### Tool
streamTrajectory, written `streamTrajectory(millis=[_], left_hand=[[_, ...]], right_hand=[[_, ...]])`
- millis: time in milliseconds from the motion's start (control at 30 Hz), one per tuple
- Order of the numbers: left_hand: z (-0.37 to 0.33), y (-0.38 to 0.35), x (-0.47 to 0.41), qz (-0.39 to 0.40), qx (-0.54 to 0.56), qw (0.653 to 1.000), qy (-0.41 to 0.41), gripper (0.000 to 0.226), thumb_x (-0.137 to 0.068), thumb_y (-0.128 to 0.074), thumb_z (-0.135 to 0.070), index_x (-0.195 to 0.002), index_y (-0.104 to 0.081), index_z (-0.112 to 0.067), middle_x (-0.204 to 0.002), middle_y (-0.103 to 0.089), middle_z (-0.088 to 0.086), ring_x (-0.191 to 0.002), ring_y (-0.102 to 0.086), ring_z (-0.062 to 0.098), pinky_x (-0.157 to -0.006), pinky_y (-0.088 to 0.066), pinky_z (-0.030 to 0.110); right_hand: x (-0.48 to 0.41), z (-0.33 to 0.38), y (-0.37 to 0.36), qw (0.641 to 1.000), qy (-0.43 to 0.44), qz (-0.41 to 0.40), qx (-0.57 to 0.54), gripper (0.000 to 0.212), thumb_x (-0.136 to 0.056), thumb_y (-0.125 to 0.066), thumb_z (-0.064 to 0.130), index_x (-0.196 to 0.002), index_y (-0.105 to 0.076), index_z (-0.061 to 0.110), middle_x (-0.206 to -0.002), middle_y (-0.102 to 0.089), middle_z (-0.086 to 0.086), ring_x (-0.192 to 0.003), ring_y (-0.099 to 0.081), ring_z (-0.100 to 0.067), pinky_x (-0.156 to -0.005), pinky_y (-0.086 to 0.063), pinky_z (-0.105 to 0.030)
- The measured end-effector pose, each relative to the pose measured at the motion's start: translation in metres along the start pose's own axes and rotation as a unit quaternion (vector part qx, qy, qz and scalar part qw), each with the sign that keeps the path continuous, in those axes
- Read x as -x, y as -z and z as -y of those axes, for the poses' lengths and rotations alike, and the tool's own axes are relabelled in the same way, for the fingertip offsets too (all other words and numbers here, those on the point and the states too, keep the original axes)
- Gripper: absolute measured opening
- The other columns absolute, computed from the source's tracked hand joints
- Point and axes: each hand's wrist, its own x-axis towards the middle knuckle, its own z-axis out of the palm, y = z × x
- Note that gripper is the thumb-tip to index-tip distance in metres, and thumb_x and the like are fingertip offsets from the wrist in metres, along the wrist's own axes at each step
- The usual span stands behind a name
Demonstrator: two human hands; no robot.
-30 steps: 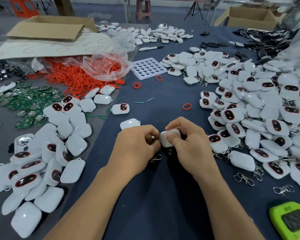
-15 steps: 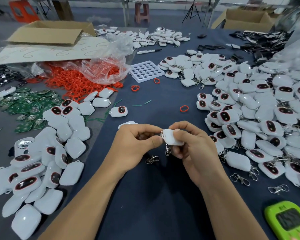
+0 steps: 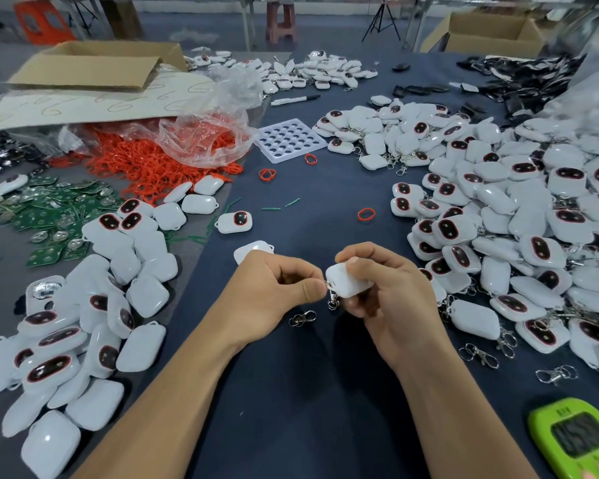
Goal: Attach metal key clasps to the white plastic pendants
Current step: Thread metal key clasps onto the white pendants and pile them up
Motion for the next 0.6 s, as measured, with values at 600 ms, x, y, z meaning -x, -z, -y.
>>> streamTrajectory(millis=[600], left_hand=[[-0.005, -0.006, 0.0, -0.032, 0.099, 0.995, 0.006, 0.013, -0.082, -0.078, -0.031, -0.069, -0.077, -0.029, -0.057, -0.057, -0.014, -0.056, -0.044, 0.003, -0.057, -0.038, 0.011]], right_hand=[[0.004, -0.003, -0.013, 0.997, 0.008, -0.018, -0.074, 0.024, -0.102, -0.058, 0.002, -0.089, -0.077, 0.011, -0.079, -0.073, -0.013, -0.053, -0.059, -0.017, -0.047, -0.048, -0.023]])
